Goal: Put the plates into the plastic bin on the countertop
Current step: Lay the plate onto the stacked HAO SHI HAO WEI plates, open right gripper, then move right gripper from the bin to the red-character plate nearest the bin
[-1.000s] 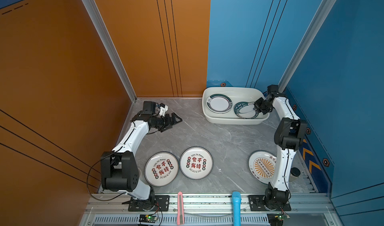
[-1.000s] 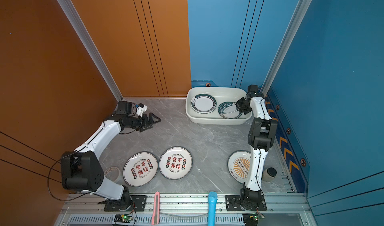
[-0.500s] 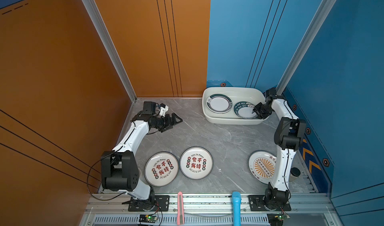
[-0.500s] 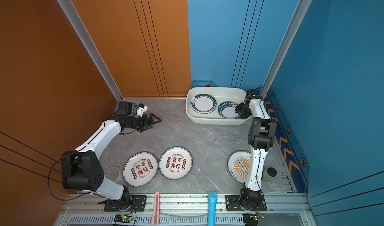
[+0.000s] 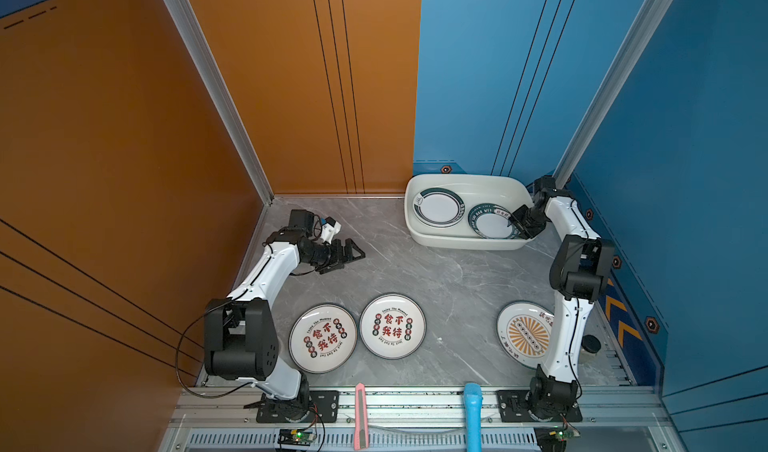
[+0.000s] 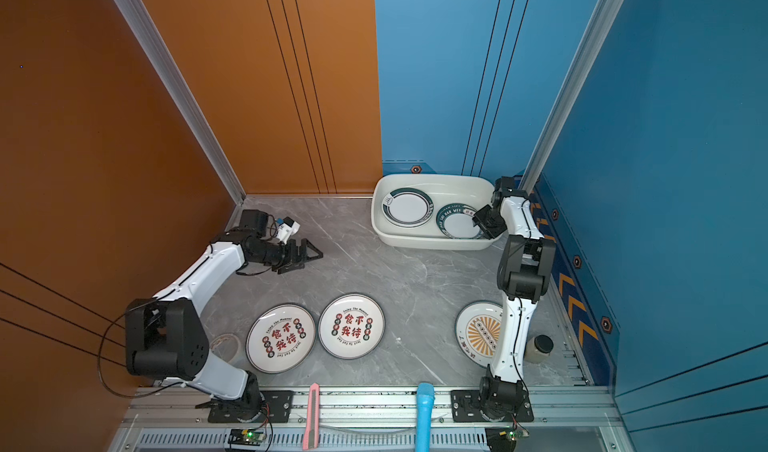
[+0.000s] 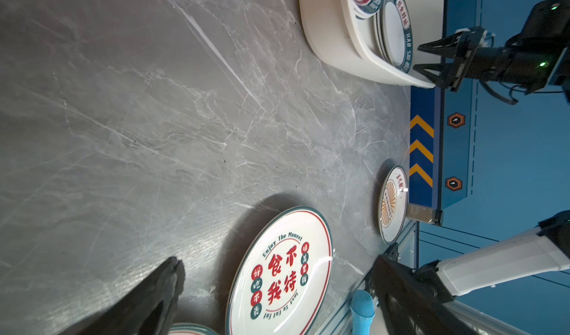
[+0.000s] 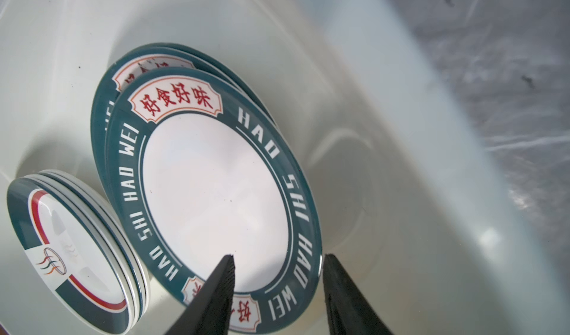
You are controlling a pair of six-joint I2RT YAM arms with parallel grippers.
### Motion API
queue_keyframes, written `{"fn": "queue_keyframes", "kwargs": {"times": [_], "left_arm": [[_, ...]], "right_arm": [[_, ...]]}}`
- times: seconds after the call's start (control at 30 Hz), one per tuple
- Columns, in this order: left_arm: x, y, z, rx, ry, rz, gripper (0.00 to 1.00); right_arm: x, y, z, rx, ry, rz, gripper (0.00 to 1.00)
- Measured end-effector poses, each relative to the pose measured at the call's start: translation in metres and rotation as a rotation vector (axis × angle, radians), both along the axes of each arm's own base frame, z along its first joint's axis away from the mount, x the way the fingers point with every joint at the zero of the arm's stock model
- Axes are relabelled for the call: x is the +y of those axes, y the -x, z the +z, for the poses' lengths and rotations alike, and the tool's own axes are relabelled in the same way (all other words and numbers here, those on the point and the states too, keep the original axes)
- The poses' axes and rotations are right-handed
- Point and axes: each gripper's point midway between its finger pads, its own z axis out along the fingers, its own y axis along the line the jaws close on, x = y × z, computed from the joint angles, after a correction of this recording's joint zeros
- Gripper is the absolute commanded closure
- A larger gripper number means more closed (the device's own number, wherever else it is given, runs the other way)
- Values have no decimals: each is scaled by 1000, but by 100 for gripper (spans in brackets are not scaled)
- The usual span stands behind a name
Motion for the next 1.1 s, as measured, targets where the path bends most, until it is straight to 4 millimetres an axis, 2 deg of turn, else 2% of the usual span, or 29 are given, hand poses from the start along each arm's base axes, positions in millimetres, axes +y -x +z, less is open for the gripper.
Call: {"fn": "queue_keyframes", "kwargs": {"times": [0.23,0.4,0.57,0.7,0.8,0.9,1.0,1.1], "left_arm": [[-5,19,-12,22,-58,-98,2],[-23,29,-17,7,-97,-198,1],[-46,43,-31,21,-137,-309,2],[-53,53,-46,49,-162,-363,5],[-51,57,-57,74,-178,-378,7],[-49,57,-65,89,-194,-389,10],[-48,57,-73,107,-204,-401,12],[-49,59,-83,132,-211,-416,13]], "right_arm": [[-9,2,19,1,28,9,50],[-8,0,34,-33,33,26,51],[-2,1,72,-112,28,56,51],[8,6,116,-205,30,98,51],[21,18,142,-255,24,135,51],[36,36,155,-278,10,177,51],[52,56,153,-273,-13,226,52],[69,77,142,-263,-48,280,52]]}}
